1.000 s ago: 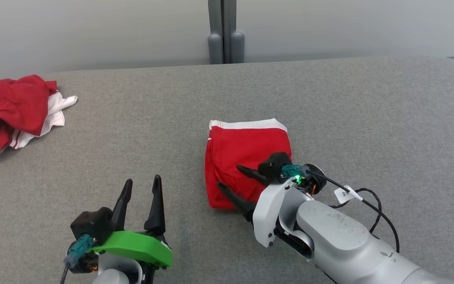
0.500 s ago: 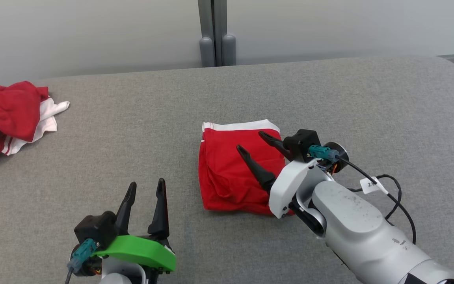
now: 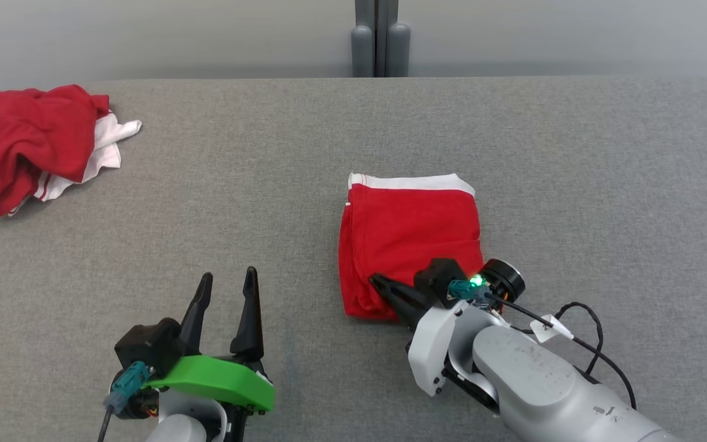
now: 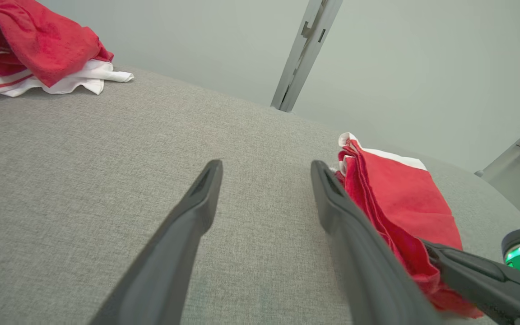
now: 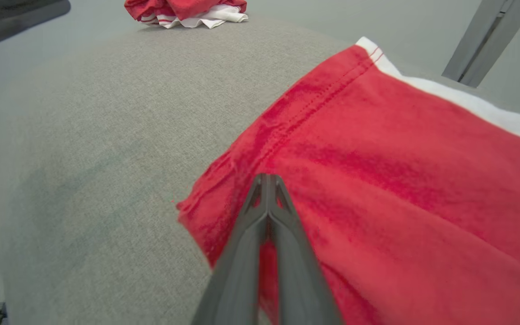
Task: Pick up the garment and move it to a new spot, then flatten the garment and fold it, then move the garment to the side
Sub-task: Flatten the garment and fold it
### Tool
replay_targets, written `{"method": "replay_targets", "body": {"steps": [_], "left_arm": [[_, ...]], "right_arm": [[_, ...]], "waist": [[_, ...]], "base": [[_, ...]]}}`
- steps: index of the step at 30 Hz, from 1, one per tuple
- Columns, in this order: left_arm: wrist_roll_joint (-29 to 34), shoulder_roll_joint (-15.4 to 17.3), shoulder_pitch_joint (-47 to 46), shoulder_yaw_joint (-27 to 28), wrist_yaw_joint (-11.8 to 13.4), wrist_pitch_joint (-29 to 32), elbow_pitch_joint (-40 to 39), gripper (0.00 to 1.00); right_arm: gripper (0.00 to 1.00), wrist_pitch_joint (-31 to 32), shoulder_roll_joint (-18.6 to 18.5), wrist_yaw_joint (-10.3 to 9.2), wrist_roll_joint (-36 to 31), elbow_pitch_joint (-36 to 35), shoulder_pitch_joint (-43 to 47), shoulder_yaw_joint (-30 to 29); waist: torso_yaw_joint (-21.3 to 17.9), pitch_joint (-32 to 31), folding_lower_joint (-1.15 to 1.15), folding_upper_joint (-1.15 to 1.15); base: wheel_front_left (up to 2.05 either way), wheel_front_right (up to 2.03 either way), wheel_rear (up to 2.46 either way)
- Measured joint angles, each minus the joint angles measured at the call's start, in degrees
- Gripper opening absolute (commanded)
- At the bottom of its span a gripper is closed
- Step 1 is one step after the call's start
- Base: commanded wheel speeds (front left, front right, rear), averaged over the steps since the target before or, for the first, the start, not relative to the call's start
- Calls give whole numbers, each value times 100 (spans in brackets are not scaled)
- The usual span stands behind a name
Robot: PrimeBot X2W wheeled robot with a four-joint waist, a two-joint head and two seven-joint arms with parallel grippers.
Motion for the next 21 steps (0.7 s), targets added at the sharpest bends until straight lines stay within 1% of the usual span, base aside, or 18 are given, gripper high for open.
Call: {"method": "replay_targets", "body": {"steps": [6, 11, 17, 18, 19, 20, 21], "left_arm": [[44, -57, -25, 82, -43, 0, 21, 100], [89, -104, -49, 149, -88, 0, 67, 100], [261, -110, -55, 222, -156, 0, 129, 100], [285, -109, -57, 236, -179, 0, 136, 100], [318, -103, -58, 254, -194, 0, 145, 100], [353, -96, -62, 272, -202, 0, 153, 100], [413, -82, -67, 287, -226, 0, 159, 100]], "right_arm": [[0, 122, 2, 0, 80, -86, 44, 371], [0, 176, -1, 0, 104, -64, 29, 541], [0, 45, 1, 0, 141, -250, -79, 450], [6, 24, -2, 0, 142, -288, -81, 399], [30, -4, -1, 0, 146, -334, -85, 307], [39, -18, 1, 0, 146, -381, -93, 221], [80, -38, 3, 0, 146, -414, -95, 100]], "waist": [[106, 132, 0, 0], [73, 179, 0, 0], [-77, 103, 0, 0], [-99, 80, 0, 0], [-129, 48, 0, 0], [-159, 14, 0, 0], [-188, -23, 0, 0]], "base": [[0, 0, 0], [0, 0, 0], [0, 0, 0], [0, 0, 0], [0, 0, 0], [0, 0, 0], [0, 0, 0]]}}
